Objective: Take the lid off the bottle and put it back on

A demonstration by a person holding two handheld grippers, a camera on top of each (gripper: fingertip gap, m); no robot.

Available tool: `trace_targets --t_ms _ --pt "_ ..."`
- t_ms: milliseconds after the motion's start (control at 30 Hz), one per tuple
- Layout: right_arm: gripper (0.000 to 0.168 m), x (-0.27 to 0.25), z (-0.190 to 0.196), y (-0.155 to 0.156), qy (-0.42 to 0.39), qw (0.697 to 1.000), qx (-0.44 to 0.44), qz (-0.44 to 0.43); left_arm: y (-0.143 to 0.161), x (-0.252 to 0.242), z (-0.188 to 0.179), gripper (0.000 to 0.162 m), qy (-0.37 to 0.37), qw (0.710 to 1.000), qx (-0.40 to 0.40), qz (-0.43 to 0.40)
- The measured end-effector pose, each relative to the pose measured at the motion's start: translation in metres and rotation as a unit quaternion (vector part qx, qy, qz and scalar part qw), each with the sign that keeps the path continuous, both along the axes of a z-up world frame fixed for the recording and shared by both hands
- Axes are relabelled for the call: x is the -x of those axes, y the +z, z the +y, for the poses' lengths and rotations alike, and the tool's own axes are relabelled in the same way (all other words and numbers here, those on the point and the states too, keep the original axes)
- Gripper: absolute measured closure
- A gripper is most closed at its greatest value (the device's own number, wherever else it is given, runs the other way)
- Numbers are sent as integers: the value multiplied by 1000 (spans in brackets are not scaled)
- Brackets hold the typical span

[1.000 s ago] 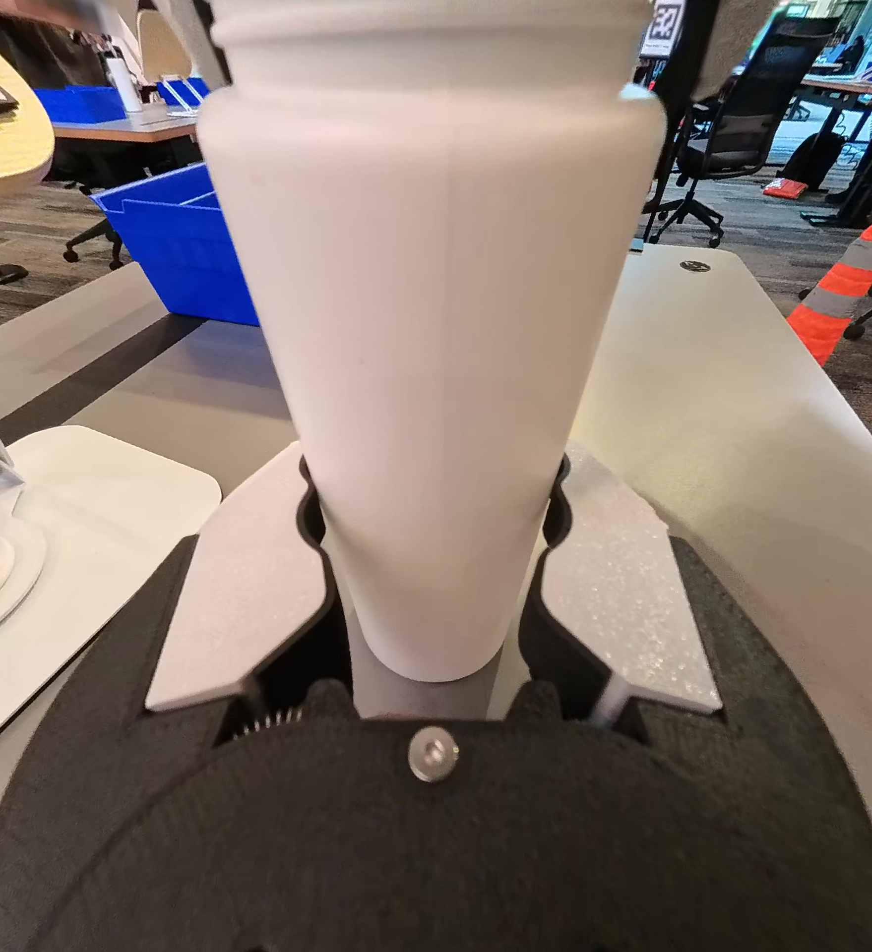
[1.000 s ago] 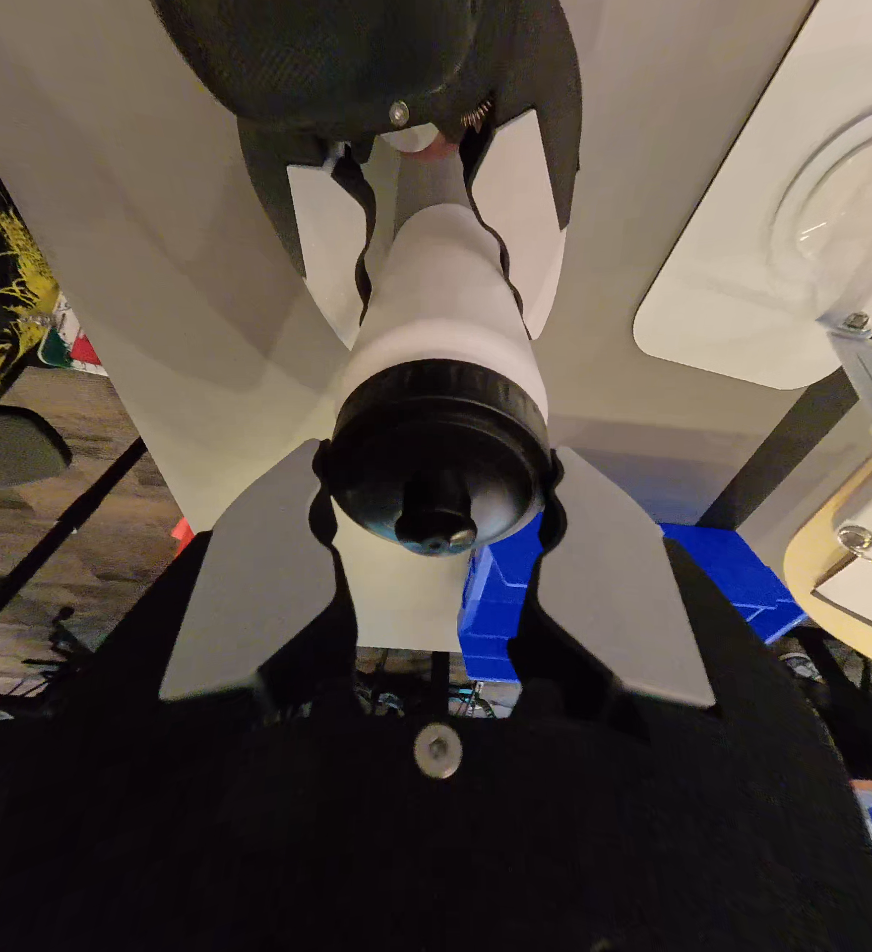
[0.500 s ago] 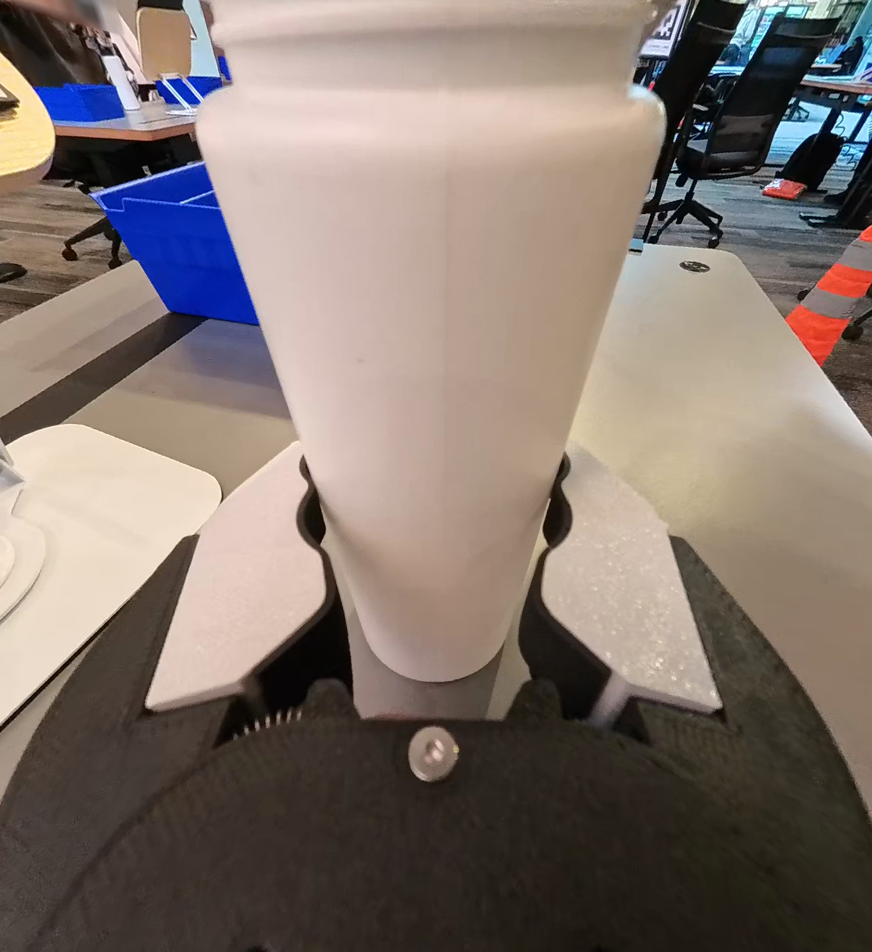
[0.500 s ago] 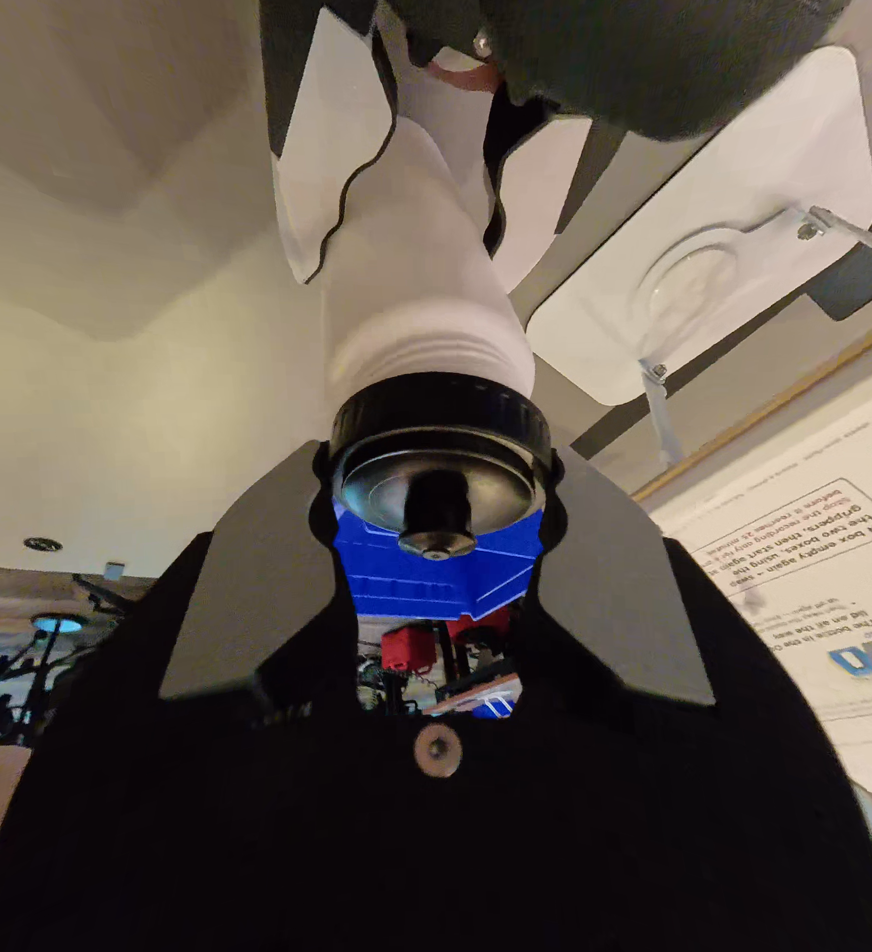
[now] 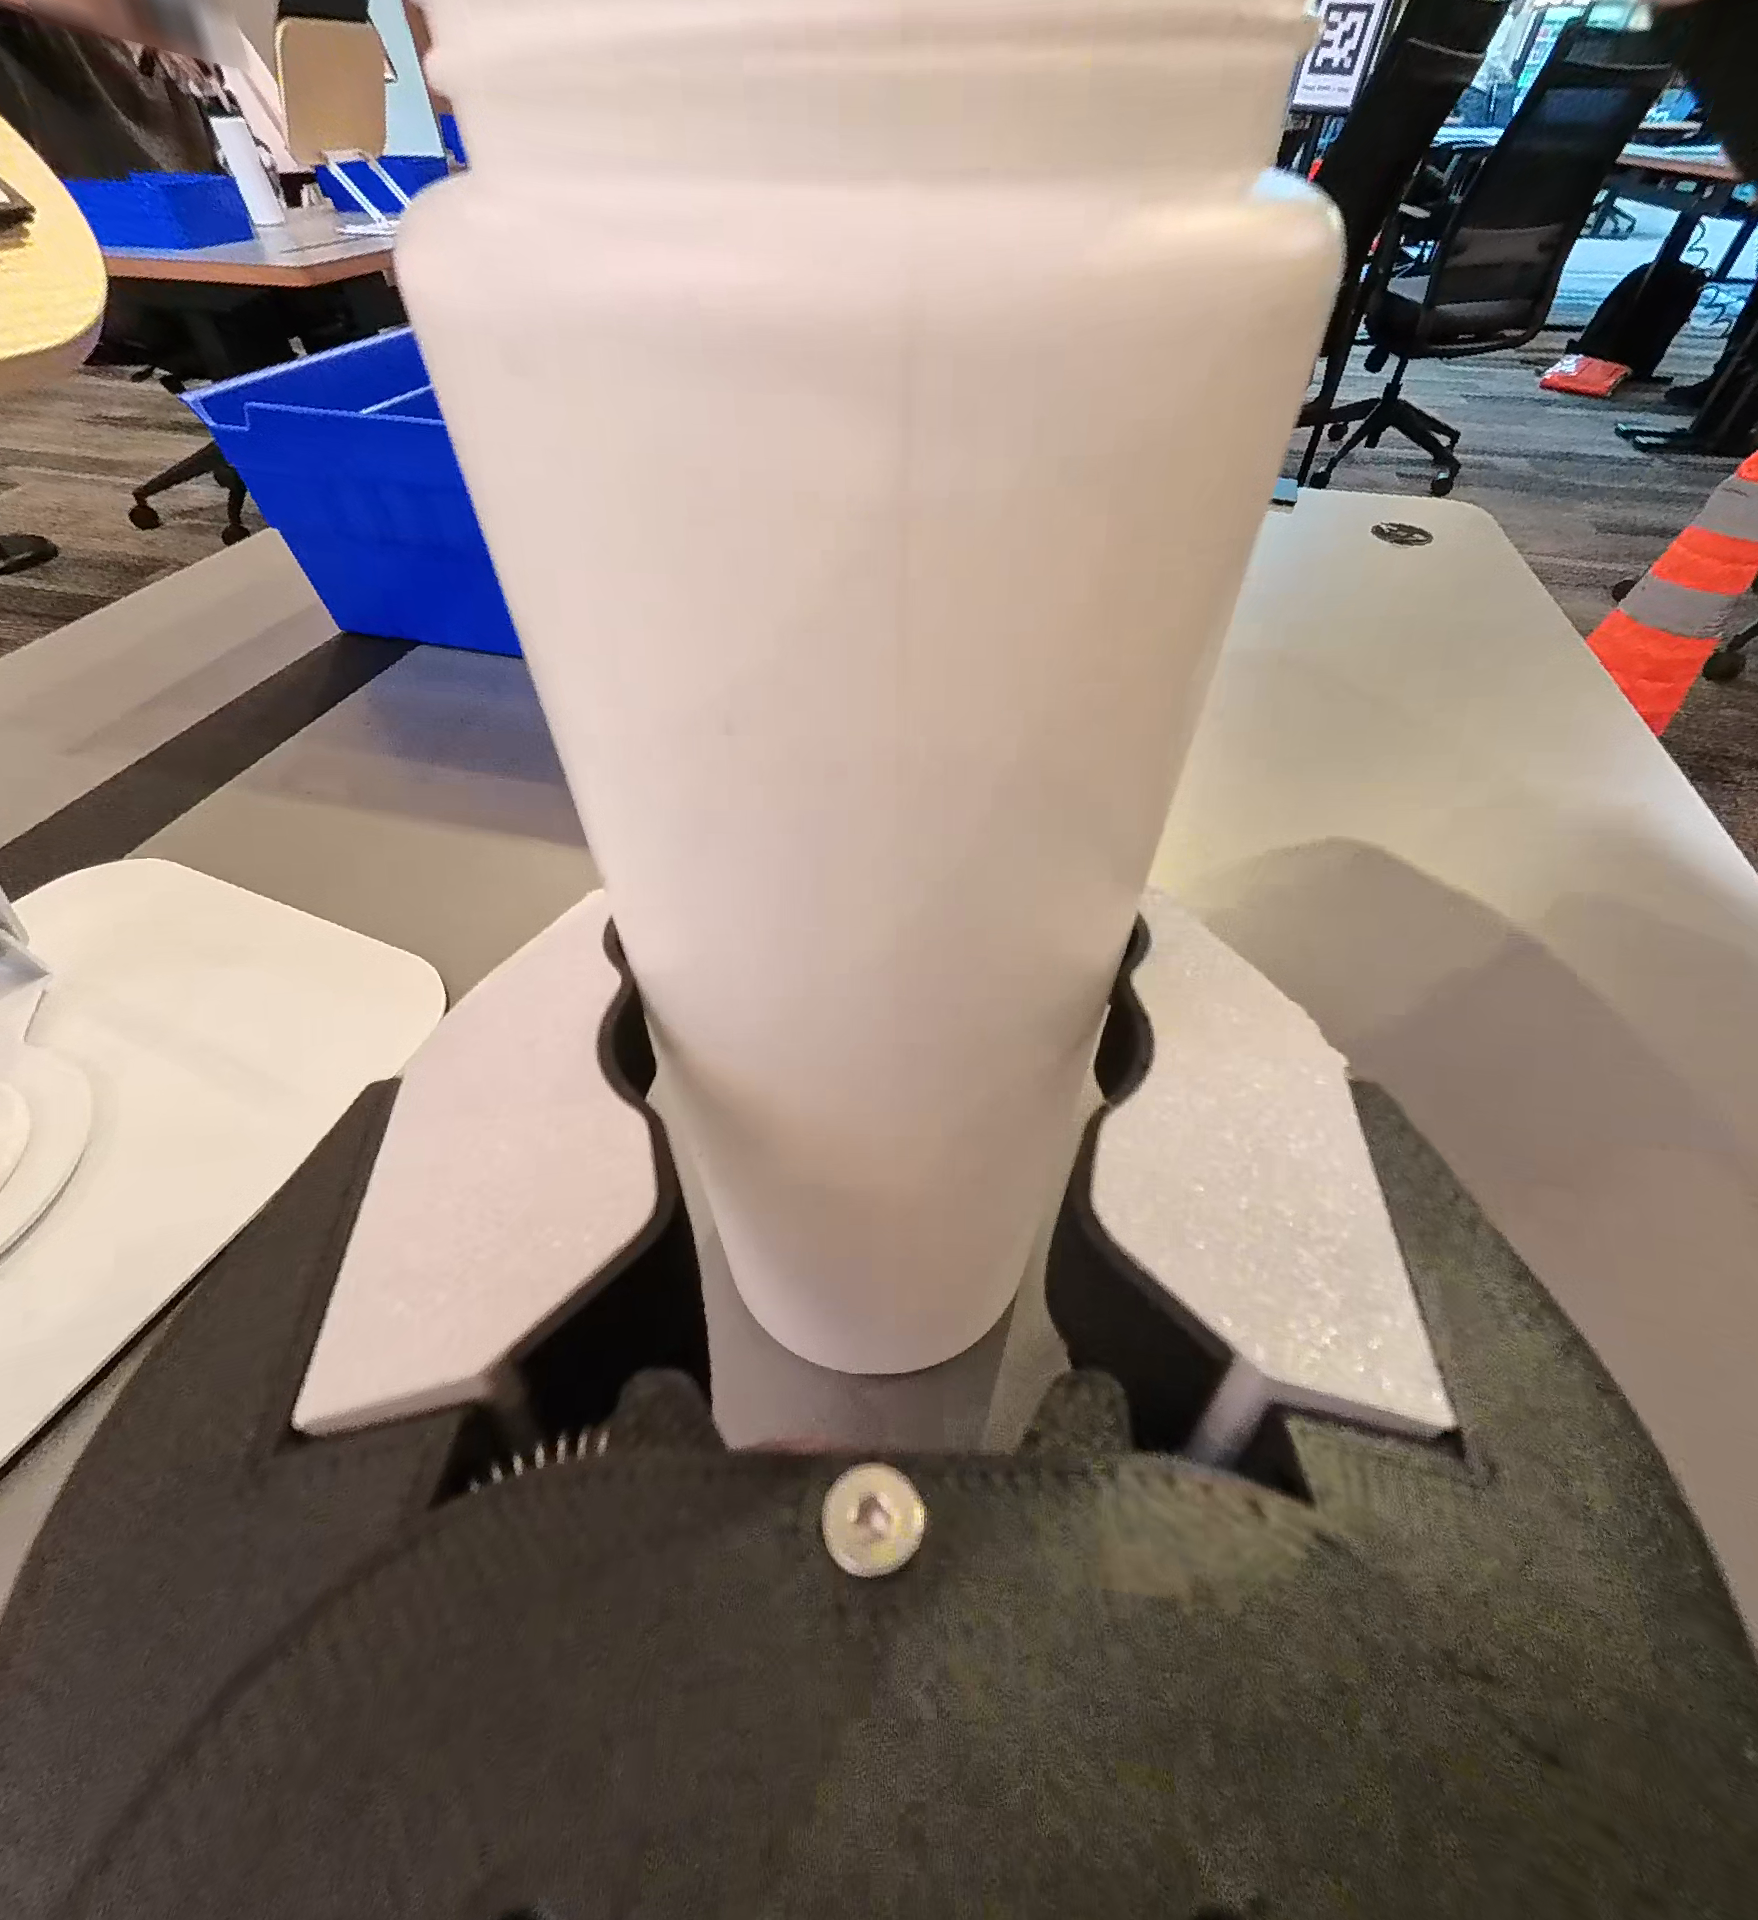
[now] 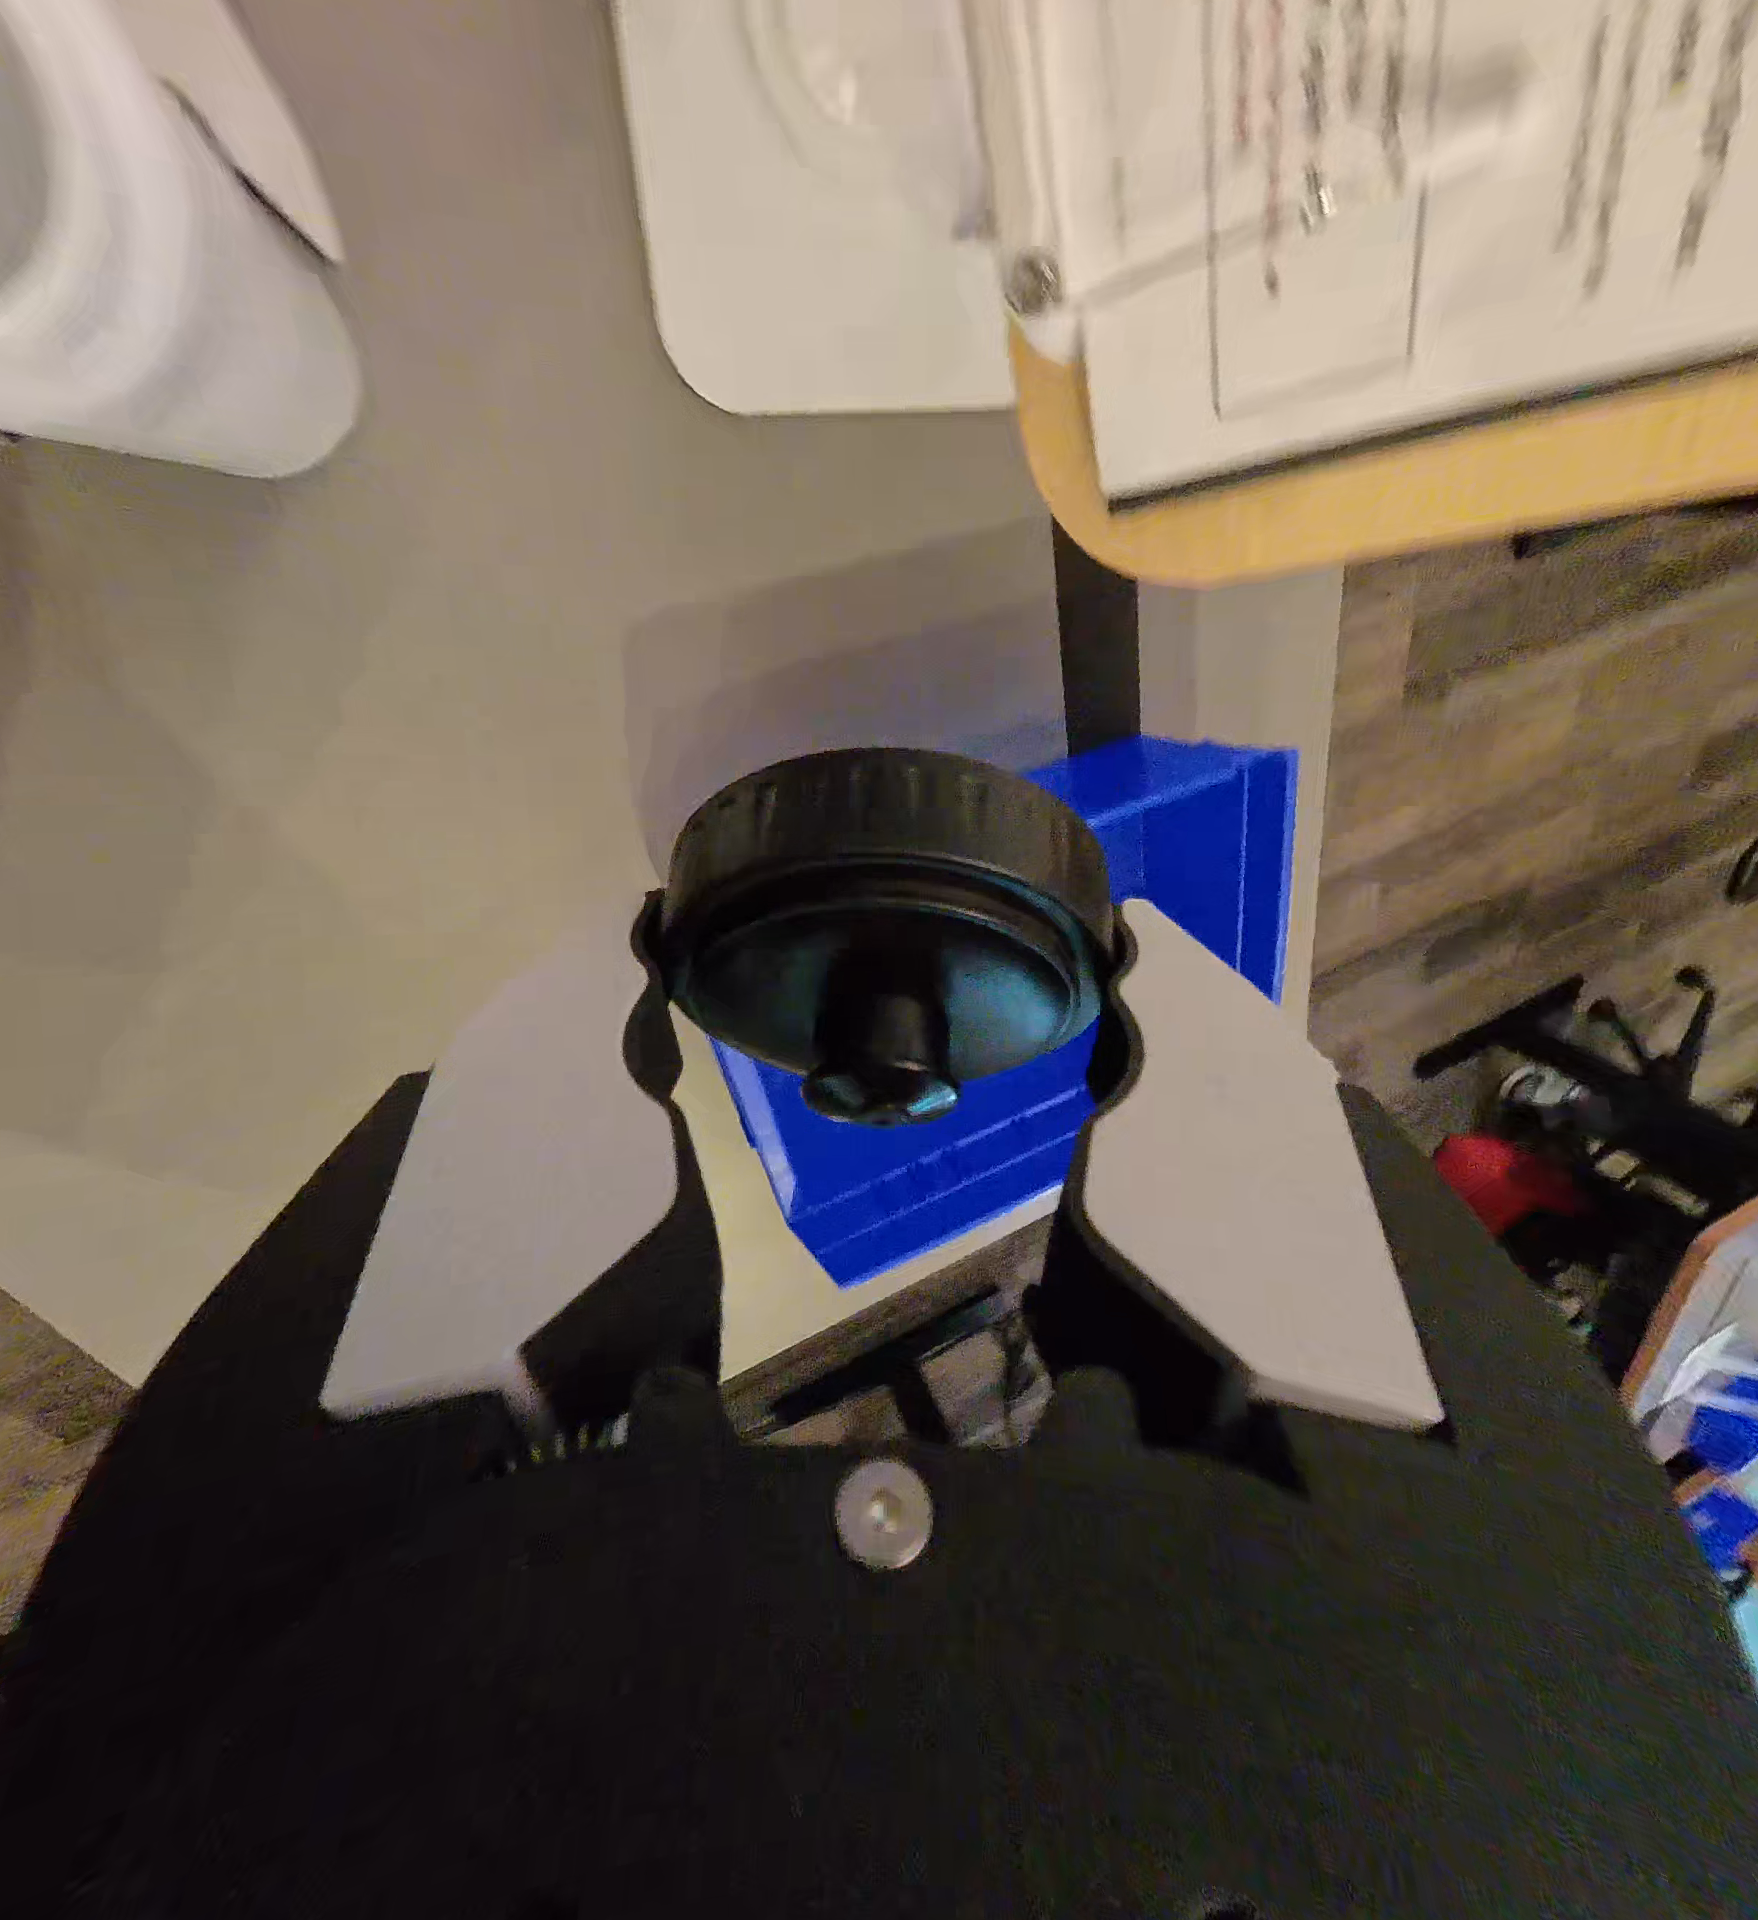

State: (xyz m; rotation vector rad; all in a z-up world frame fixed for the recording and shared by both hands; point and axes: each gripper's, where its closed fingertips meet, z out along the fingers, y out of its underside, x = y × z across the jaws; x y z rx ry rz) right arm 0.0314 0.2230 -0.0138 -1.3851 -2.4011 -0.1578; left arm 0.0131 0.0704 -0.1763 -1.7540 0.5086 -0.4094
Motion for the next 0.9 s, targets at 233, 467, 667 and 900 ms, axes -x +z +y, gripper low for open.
trace_targets --t_ms 233,467,667,900 --pt "90 -38 118 -78 -179 981 18 -73 0 0 0 77 -1 1000 0 -1" --pt "90 -41 165 -176 -248 955 74 -144 0 -1 0 77 -2 1000 -1 -3" --pt "87 -30 175 -225 -257 945 112 -167 0 -1 0 76 -5 1000 0 -6" --pt "77 -26 178 -197 -281 947 122 -94 0 -1 0 77 -5 1000 -1 -8"
